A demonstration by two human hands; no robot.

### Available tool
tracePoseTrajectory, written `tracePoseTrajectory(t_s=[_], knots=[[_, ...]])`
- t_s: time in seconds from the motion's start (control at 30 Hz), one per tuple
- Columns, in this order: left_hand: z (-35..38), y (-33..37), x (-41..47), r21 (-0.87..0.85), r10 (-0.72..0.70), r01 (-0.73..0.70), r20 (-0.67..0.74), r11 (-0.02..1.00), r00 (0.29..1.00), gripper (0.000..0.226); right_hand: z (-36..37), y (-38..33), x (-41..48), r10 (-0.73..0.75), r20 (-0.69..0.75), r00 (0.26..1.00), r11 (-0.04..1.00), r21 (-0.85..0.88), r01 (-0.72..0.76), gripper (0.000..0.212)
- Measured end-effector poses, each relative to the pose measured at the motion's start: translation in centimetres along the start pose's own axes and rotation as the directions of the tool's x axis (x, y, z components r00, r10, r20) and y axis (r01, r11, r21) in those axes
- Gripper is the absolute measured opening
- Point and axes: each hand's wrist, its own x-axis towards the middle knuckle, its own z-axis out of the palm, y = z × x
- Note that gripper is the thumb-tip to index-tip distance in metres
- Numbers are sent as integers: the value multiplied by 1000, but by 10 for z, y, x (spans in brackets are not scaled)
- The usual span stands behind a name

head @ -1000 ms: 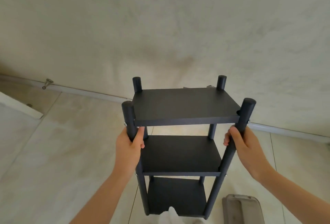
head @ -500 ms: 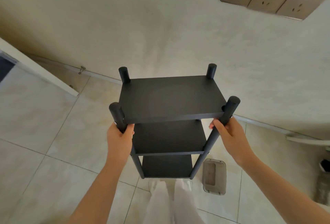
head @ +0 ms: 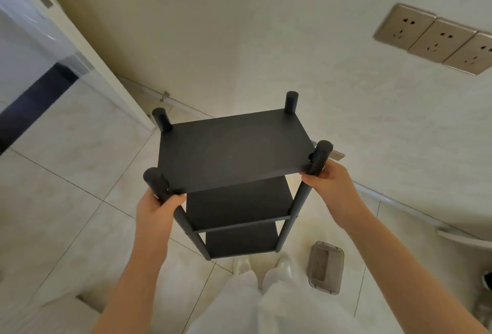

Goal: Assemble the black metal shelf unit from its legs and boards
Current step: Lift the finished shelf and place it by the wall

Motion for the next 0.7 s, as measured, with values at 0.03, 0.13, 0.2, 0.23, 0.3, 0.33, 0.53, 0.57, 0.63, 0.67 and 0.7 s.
tracePoseTrajectory(t_s=[0.03, 0.13, 0.2, 0.23, 0.3, 0.33, 0.53, 0.57, 0.63, 0.67, 0.7], knots=[[-6, 1, 1, -34, -8, 8, 2, 999, 1000, 17, 7, -6, 3, 8, 6, 1000, 1000, 2, -8, 18], [-19, 9, 9, -128, -40, 45, 36, 991, 999, 19, 25, -25, 15, 37, 34, 999, 999, 36, -38, 20], [-25, 15, 19, -131, -46, 51, 42, 990, 998, 11, 34, -37, 25, 69, 47, 997, 994, 77, -72, 20], [-27, 18, 25, -114, -47, 51, 33, 992, 998, 15, 37, -43, 30, 81, 64, 995, 992, 96, -87, 18], [-28, 26, 39, -67, -56, 56, -3, 996, 998, 32, 44, -57, 42, 84, 113, 990, 988, 122, -98, 10], [-27, 29, 47, -65, -73, 71, -27, 995, 997, 32, 48, -64, 48, 81, 135, 987, 987, 129, -99, 8], [-15, 61, 115, -319, -328, 255, -201, 913, 923, 38, 75, -110, 101, 159, 148, 976, 971, 155, -182, 39], [-14, 66, 126, -339, -351, 269, -209, 901, 913, 43, 80, -120, 112, 167, 166, 972, 967, 166, -194, 44], [-17, 73, 143, -388, -364, 258, -229, 885, 903, 45, 91, -138, 131, 196, 200, 960, 958, 168, -231, 58], [-19, 78, 150, -405, -350, 236, -234, 883, 907, 45, 97, -148, 140, 209, 210, 955, 956, 164, -245, 67], [-21, 83, 160, -422, -340, 219, -235, 880, 911, 49, 105, -157, 150, 222, 220, 950, 953, 157, -259, 74]])
